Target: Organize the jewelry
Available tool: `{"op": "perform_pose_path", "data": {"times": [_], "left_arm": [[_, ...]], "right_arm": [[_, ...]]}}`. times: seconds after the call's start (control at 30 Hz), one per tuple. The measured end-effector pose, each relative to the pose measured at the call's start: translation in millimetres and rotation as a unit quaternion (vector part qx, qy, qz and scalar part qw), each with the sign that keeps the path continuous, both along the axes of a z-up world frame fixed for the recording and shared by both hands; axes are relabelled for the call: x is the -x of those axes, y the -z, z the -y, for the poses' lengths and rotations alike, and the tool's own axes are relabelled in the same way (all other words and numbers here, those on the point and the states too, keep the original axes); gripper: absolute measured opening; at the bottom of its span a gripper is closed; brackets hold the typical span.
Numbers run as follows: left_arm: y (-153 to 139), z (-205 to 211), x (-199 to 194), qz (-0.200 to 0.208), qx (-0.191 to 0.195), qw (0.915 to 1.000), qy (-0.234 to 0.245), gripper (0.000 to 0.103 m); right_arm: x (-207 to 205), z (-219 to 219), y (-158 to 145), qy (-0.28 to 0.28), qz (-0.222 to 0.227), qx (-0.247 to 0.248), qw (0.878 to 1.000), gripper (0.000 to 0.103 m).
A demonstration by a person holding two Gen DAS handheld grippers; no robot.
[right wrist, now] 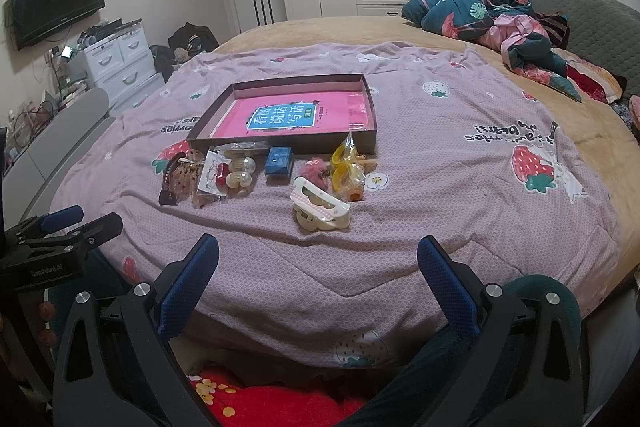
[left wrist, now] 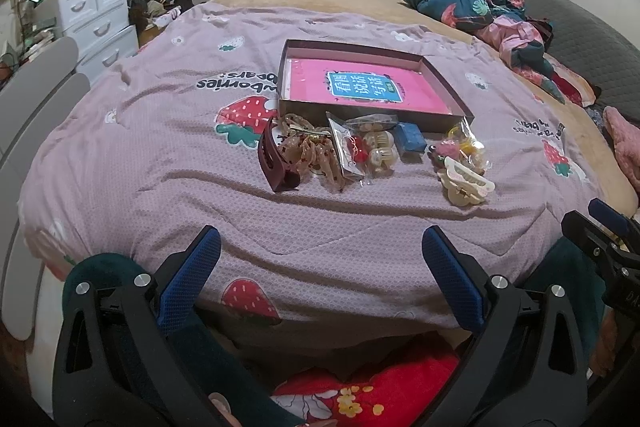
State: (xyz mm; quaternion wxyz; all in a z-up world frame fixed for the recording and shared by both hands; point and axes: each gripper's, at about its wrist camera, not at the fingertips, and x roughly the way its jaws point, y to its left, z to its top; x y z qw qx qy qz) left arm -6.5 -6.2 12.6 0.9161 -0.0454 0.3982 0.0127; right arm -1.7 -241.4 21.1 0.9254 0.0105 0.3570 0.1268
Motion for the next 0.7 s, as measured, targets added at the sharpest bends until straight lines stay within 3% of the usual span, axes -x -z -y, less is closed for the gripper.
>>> {"op": "perform_pose_path", "data": {"times": [0.7], "left_arm": [[5,-8,-10,-0.003,0.001,0.9999,-0.014,0.094]], "right_arm": [[-11,-4,-6,-0.015,0.002,-0.002,1.0,0.099]]}}
